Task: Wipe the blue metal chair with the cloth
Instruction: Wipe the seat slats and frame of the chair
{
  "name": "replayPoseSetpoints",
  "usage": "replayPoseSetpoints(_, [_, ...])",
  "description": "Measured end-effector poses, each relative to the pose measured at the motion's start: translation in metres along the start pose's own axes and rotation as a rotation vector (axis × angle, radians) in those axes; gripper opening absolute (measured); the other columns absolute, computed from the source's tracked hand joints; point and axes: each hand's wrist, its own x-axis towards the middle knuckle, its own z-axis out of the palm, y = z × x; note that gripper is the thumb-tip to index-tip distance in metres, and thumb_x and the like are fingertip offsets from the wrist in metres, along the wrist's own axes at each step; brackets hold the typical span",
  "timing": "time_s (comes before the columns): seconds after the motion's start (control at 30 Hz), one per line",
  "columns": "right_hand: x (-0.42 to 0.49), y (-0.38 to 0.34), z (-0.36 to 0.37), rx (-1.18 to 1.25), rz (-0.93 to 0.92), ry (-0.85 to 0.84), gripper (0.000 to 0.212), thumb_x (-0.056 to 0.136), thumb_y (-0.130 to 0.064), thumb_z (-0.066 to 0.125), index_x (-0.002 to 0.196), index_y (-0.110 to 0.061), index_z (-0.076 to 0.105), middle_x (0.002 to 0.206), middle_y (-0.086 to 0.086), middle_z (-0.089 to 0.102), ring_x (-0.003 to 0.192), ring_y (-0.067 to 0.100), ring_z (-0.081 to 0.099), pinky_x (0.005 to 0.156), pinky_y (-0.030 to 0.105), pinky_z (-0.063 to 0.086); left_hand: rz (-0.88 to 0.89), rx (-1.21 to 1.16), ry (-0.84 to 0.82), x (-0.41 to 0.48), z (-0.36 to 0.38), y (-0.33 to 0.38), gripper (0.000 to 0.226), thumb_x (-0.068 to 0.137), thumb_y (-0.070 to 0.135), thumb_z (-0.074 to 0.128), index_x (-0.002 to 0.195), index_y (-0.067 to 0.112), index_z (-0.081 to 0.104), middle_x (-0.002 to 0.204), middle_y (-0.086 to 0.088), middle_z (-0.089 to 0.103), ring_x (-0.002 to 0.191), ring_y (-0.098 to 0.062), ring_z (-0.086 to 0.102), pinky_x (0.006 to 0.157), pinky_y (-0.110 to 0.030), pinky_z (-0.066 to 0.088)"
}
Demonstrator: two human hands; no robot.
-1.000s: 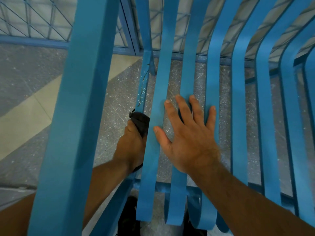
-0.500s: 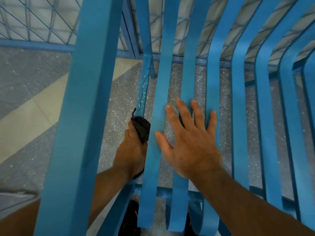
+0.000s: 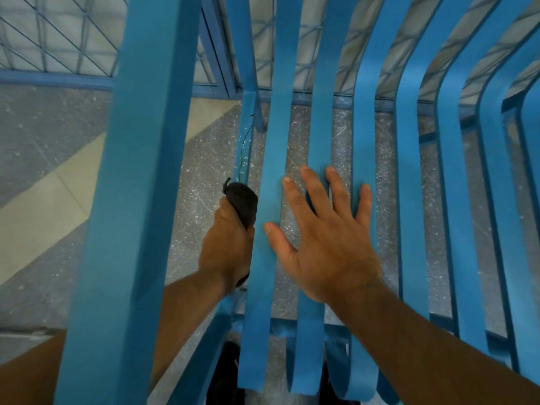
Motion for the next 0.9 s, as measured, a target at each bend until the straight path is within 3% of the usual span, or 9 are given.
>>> replayPoseSetpoints(0.07, [0.000, 0.000, 0.000, -0.010, 0.002, 0.005, 0.071, 0.093, -0.066, 0.021, 0.151, -0.026, 0.025, 0.159, 0.001, 0.023, 0.148, 0.030, 0.010, 0.113, 0.067, 0.007, -0.020, -0.033, -0.045, -0.019, 0.001, -0.017, 0.064, 0.071, 0.083, 0.046, 0.119, 0.041, 0.034, 0.094, 0.002, 0.066, 0.073, -0.026, 0.068, 0.063, -0.049, 0.058])
replayPoseSetpoints(0.17, [-0.002, -0.001, 0.002, -0.018, 0.003, 0.016, 0.070, 0.093, -0.066, 0.021, 0.151, -0.026, 0.027, 0.159, 0.002, 0.025, 0.148, 0.031, 0.012, 0.113, 0.067, 0.008, -0.010, 0.030, -0.065, -0.035, 0.001, -0.026, 0.044, 0.080, 0.065, 0.058, 0.111, 0.044, 0.035, 0.087, 0.005, 0.066, 0.070, -0.021, 0.068, 0.063, -0.045, 0.058])
replayPoseSetpoints(0.3, [-0.001, -0.001, 0.003, -0.019, -0.002, 0.017, 0.070, 0.094, -0.065, 0.021, 0.151, -0.025, 0.026, 0.159, 0.002, 0.024, 0.148, 0.031, 0.011, 0.113, 0.067, 0.008, -0.110, -0.025, -0.054, -0.012, -0.001, -0.010, 0.048, 0.074, 0.075, 0.042, 0.096, 0.032, 0.041, 0.086, -0.002, 0.067, 0.072, -0.027, 0.067, 0.066, -0.048, 0.058])
replayPoseSetpoints(0.43, [-0.001, 0.000, 0.003, -0.014, -0.005, 0.008, 0.070, 0.093, -0.066, 0.021, 0.151, -0.027, 0.022, 0.160, 0.001, 0.020, 0.149, 0.030, 0.007, 0.113, 0.067, 0.006, -0.007, 0.161, 0.065, 0.031, -0.004, 0.020, 0.033, 0.091, 0.051, 0.045, 0.099, 0.018, 0.045, 0.092, -0.004, 0.065, 0.074, -0.021, 0.061, 0.065, -0.035, 0.053])
replayPoseSetpoints(0.57, [0.000, 0.000, 0.003, 0.000, -0.004, 0.011, 0.070, 0.093, -0.066, 0.023, 0.151, -0.026, 0.025, 0.159, 0.001, 0.023, 0.148, 0.031, 0.009, 0.113, 0.067, 0.007, -0.026, 0.078, 0.028, 0.040, -0.005, 0.032, 0.051, 0.086, 0.066, 0.039, 0.111, 0.022, 0.044, 0.100, -0.003, 0.065, 0.079, -0.022, 0.062, 0.071, -0.040, 0.054])
replayPoseSetpoints(0.67, [-0.001, 0.001, 0.003, -0.001, -0.003, 0.014, 0.070, 0.093, -0.065, 0.023, 0.150, -0.026, 0.026, 0.159, 0.002, 0.024, 0.148, 0.031, 0.011, 0.112, 0.068, 0.009, 0.026, 0.047, -0.020, 0.009, -0.007, 0.022, 0.090, 0.072, 0.079, 0.027, 0.142, 0.023, 0.023, 0.123, -0.006, 0.055, 0.091, -0.028, 0.064, 0.075, -0.047, 0.055])
replayPoseSetpoints(0.73, [0.001, 0.001, 0.003, -0.010, -0.001, 0.013, 0.069, 0.094, -0.065, 0.023, 0.150, -0.025, 0.025, 0.159, 0.002, 0.024, 0.148, 0.032, 0.013, 0.112, 0.067, 0.010, 0.108, 0.224, -0.079, -0.005, -0.005, 0.013, 0.101, 0.074, 0.073, 0.031, 0.152, 0.019, -0.005, 0.142, -0.012, 0.036, 0.094, -0.031, 0.063, 0.070, -0.043, 0.055])
replayPoseSetpoints(0.8, [0.000, 0.001, 0.002, -0.014, -0.004, 0.008, 0.069, 0.094, -0.065, 0.023, 0.150, -0.025, 0.025, 0.159, 0.002, 0.025, 0.147, 0.032, 0.014, 0.112, 0.067, 0.011, 0.150, 0.346, -0.095, 0.001, -0.003, 0.008, 0.105, 0.079, 0.067, 0.037, 0.150, 0.014, -0.018, 0.154, -0.010, 0.017, 0.099, -0.033, 0.061, 0.071, -0.045, 0.056])
replayPoseSetpoints(0.9, [0.002, 0.002, 0.000, 0.009, -0.004, 0.022, 0.069, 0.093, -0.065, 0.028, 0.148, -0.024, 0.032, 0.155, 0.000, 0.031, 0.145, 0.030, 0.021, 0.112, 0.064, 0.015, 0.132, 0.294, -0.045, 0.026, -0.002, 0.018, 0.096, 0.090, 0.059, 0.042, 0.151, 0.017, -0.018, 0.161, -0.002, 0.000, 0.114, -0.036, 0.056, 0.083, -0.046, 0.051])
